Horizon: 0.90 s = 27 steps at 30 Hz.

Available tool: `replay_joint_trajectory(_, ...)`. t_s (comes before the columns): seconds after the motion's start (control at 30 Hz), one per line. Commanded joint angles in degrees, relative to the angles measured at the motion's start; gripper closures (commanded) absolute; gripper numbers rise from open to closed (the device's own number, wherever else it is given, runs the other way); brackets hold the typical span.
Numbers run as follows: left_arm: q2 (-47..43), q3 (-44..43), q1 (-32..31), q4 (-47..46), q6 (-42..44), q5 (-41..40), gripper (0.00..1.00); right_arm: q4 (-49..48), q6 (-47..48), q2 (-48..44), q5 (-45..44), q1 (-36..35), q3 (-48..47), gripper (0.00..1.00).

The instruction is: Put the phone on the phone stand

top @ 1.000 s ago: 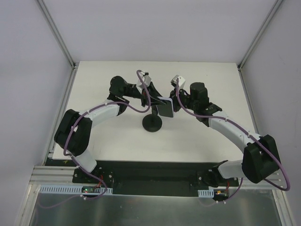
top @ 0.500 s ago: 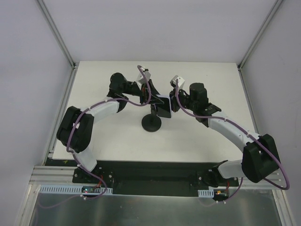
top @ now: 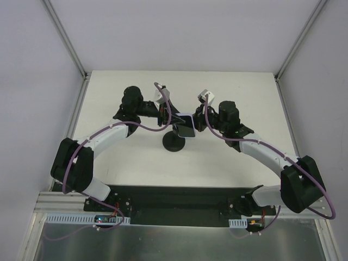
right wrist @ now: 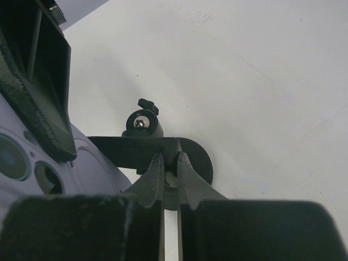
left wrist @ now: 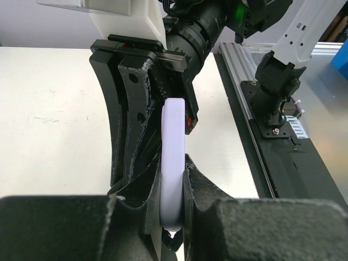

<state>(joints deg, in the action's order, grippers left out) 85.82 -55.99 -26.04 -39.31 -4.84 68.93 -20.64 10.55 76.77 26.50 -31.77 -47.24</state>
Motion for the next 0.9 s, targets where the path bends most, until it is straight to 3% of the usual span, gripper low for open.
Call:
replay_joint_trajectory(0.0,1.62,-2.19,1.35,3.27,-0.34,-0.72,1.0,-3.61,-4.48,-1.8,-1.1,0.66,-0.48,0.99)
replay_joint_trajectory(0.23,0.84,-3.07,0.99,11.86,0.35,-8.0,1.0,-2.91,-4.22,-3.12,-10.12,-1.36,-0.22,0.99)
replay_joint_trajectory(0.37,-1.97,-4.22,-0.94,26.8,1.68,-30.44,1.0,-2.47,-3.69,-5.48,-24.27,-4.96,1.45,1.0)
replay_joint_trajectory(0.47,-5.3,-0.8,-2.78,28.67,1.07,-47.31,1.0,-2.65,-4.22,-6.98,-38.42,-8.21,2.85,1.0)
replay_joint_trajectory(0.63,-8.91,3.43,-6.38,30.43,0.01,-64.15,1.0,-2.21,-6.23,-8.39,-55.63,-13.3,4.09,1.0)
replay_joint_trajectory(0.87,-5.32,-0.17,-7.44,35.7,-0.08,-75.77,1.0,-3.88,-4.06,-8.48,-69.38,-20.78,4.53,1.0)
